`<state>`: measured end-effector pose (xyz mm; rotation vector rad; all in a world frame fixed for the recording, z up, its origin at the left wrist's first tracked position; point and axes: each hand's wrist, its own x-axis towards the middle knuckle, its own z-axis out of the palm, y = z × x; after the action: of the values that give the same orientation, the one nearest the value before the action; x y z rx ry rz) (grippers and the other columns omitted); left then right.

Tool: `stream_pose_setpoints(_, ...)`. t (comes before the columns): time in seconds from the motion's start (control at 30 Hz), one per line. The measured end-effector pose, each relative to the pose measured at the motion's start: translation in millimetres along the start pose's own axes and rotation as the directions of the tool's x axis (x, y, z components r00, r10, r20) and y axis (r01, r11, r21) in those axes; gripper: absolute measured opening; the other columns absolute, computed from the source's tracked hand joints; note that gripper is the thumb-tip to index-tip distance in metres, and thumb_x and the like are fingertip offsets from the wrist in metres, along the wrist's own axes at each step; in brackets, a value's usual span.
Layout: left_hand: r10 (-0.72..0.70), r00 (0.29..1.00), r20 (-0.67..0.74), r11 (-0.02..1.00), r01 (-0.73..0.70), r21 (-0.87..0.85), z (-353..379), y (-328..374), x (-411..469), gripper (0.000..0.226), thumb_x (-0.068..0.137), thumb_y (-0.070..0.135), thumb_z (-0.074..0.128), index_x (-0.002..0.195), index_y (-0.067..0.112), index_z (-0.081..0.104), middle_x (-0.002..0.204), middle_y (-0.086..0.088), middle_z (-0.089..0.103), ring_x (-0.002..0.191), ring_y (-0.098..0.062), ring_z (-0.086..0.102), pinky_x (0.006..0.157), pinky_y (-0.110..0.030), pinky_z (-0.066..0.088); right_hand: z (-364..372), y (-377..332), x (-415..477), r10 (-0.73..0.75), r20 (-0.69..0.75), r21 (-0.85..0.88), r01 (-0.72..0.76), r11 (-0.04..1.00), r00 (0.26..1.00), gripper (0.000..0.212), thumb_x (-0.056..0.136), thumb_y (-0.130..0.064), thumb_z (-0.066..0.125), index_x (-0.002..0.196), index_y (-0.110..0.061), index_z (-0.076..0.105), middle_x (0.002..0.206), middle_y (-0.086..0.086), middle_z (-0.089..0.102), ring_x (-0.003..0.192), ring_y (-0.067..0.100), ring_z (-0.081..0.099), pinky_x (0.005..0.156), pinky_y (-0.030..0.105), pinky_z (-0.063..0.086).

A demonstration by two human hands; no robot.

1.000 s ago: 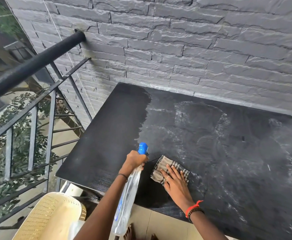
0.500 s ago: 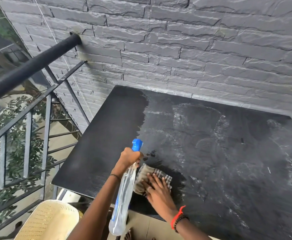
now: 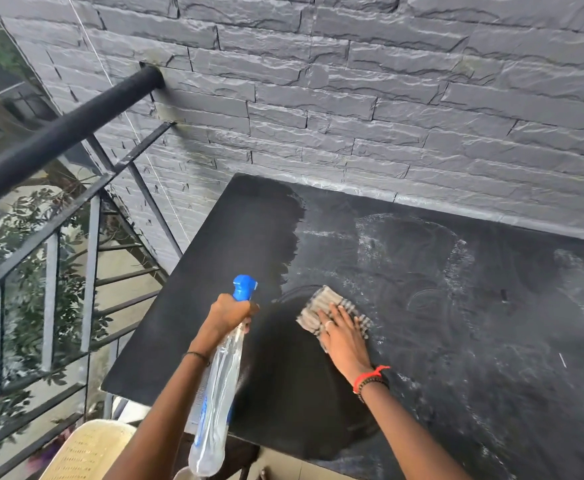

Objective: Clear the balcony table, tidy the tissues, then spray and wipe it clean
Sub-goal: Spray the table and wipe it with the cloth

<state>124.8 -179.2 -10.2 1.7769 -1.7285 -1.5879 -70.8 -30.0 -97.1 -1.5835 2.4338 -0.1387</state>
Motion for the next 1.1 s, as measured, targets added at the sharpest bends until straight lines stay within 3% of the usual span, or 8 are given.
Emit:
stream_pose_setpoints(0.1, 0.007, 1.000, -0.002, 1.000, -0.007, -0.028, -7, 6, 6, 0.020, 0.055, 0.024, 0.064, 0.054, 0.008, 0.053, 0.045, -0.006, 0.053, 0.045, -0.025, 0.051, 0.060, -0.034, 0.044, 14, -3, -29, 0.105, -0.050, 0.035, -0.103, 0.994, 0.993, 0.050, 0.081, -0.033, 0.034, 0.121, -0.025, 0.064, 0.128, 0.006, 0.061, 0.118, 0.026, 0.058, 0.098, 0.049, 0.045)
stream_pose_setpoints(0.2, 0.015, 1.000, 0.001, 0.998, -0.015, -0.061, -12, 11, 11, 0.018, 0.055, 0.022, 0.063, 0.055, 0.007, 0.052, 0.045, -0.007, 0.053, 0.043, -0.025, 0.050, 0.057, -0.031, 0.043, 30, -37, -56, 0.066, -0.057, 0.046, -0.063, 0.997, 0.996, 0.051, 0.078, -0.032, 0.036, 0.120, -0.026, 0.065, 0.127, 0.006, 0.061, 0.118, 0.027, 0.058, 0.102, 0.050, 0.036)
stream_pose_setpoints(0.4, 0.007, 1.000, 0.022, 1.000, -0.006, -0.025, -18, 7, 25, 0.017, 0.055, 0.024, 0.063, 0.049, 0.010, 0.054, 0.046, -0.009, 0.054, 0.046, -0.024, 0.051, 0.059, -0.033, 0.043, 35, -106, -16, -0.055, -0.056, 0.066, 0.058, 0.996, 0.997, 0.058, 0.058, -0.031, 0.082, 0.114, -0.027, 0.067, 0.124, 0.003, 0.064, 0.116, 0.024, 0.060, 0.094, 0.050, 0.049)
stream_pose_setpoints(0.6, 0.012, 0.999, 0.041, 1.000, -0.012, -0.007, -17, 8, 31, 0.019, 0.053, 0.025, 0.063, 0.053, 0.008, 0.055, 0.046, -0.008, 0.056, 0.046, -0.025, 0.053, 0.060, -0.033, 0.045, 14, -71, 50, 0.050, -0.042, 0.009, -0.050, 0.999, 0.998, 0.048, 0.084, -0.025, 0.053, 0.132, -0.024, 0.054, 0.142, 0.009, 0.047, 0.134, 0.028, 0.041, 0.108, 0.053, 0.031)
stream_pose_setpoints(0.7, 0.018, 0.997, 0.072, 1.000, -0.017, -0.009, -16, 13, 30, 0.019, 0.053, 0.023, 0.062, 0.057, 0.006, 0.054, 0.045, -0.007, 0.055, 0.043, -0.025, 0.052, 0.055, -0.029, 0.045, 11, -29, 39, 0.201, -0.128, 0.037, -0.198, 0.979, 0.971, 0.048, 0.083, -0.030, 0.038, 0.124, -0.024, 0.061, 0.131, 0.010, 0.058, 0.124, 0.029, 0.052, 0.100, 0.052, 0.043)
stream_pose_setpoints(0.87, 0.038, 0.995, 0.090, 0.999, -0.040, 0.020, -10, 23, 28, 0.015, 0.071, 0.011, 0.062, 0.061, 0.004, 0.053, 0.046, -0.005, 0.053, 0.039, -0.020, 0.051, 0.045, -0.023, 0.043, 29, -21, -13, 0.318, -0.210, 0.089, -0.306, 0.948, 0.924, 0.047, 0.071, -0.021, 0.077, 0.117, -0.020, 0.067, 0.125, 0.012, 0.063, 0.116, 0.030, 0.059, 0.093, 0.053, 0.047)
stream_pose_setpoints(1.0, 0.037, 0.995, 0.094, 0.998, -0.042, 0.054, -5, 29, 29, 0.019, 0.073, 0.009, 0.061, 0.057, 0.005, 0.052, 0.042, -0.002, 0.053, 0.037, -0.018, 0.050, 0.045, -0.022, 0.042, 44, -60, -31, 0.236, -0.230, 0.045, -0.232, 0.972, 0.944, 0.041, 0.075, -0.029, 0.053, 0.113, -0.023, 0.069, 0.120, 0.008, 0.066, 0.112, 0.028, 0.062, 0.091, 0.053, 0.047)
stream_pose_setpoints(1.1, 0.032, 0.993, 0.116, 0.997, -0.039, 0.066, 2, 33, 30, 0.017, 0.074, 0.009, 0.061, 0.060, 0.004, 0.052, 0.042, -0.003, 0.052, 0.037, -0.019, 0.051, 0.045, -0.022, 0.042, 41, -74, -19, 0.144, -0.174, 0.037, -0.140, 0.990, 0.974, 0.050, 0.066, -0.026, 0.075, 0.115, -0.026, 0.068, 0.123, 0.005, 0.064, 0.115, 0.026, 0.060, 0.097, 0.053, 0.044)
